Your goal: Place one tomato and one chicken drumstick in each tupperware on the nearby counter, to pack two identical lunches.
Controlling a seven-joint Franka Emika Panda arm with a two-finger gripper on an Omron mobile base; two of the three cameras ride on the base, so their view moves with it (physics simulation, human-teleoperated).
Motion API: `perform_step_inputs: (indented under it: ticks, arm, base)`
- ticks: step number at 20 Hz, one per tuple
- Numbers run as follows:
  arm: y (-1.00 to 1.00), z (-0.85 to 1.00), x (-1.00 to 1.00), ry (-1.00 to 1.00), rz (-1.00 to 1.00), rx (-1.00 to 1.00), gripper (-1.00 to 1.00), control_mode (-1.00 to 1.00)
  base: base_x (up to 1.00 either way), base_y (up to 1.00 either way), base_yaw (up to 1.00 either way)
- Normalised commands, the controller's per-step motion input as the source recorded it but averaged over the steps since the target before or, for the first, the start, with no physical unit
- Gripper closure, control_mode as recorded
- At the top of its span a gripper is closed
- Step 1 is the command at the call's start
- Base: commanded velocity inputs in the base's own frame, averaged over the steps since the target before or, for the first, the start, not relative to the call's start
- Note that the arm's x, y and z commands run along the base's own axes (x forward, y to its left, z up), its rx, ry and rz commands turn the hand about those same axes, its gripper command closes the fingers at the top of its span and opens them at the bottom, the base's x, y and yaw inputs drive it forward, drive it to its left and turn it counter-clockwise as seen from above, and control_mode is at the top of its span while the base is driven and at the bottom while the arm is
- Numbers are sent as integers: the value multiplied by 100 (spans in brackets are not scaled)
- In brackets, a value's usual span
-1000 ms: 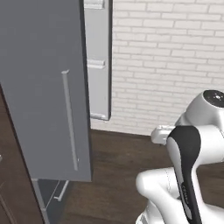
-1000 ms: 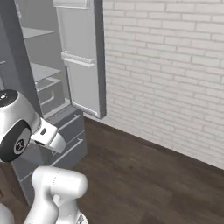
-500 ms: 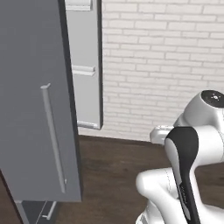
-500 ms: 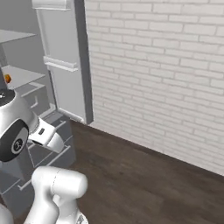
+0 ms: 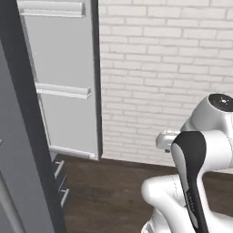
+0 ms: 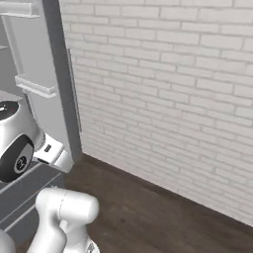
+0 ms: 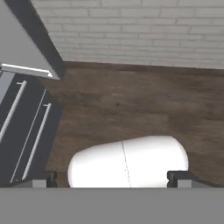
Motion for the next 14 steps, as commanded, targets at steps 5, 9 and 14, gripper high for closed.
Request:
perform_step_inputs:
  ticks: [5, 9, 14]
  arm:
    - [0, 0, 0, 0, 0, 0, -100, 100]
    - [0, 0, 0, 0, 0, 0, -100, 100]
    - [0, 0, 0, 0, 0, 0, -100, 100]
  base:
    - [65, 0, 58]
    - [100, -46, 57]
    - [55, -10, 73]
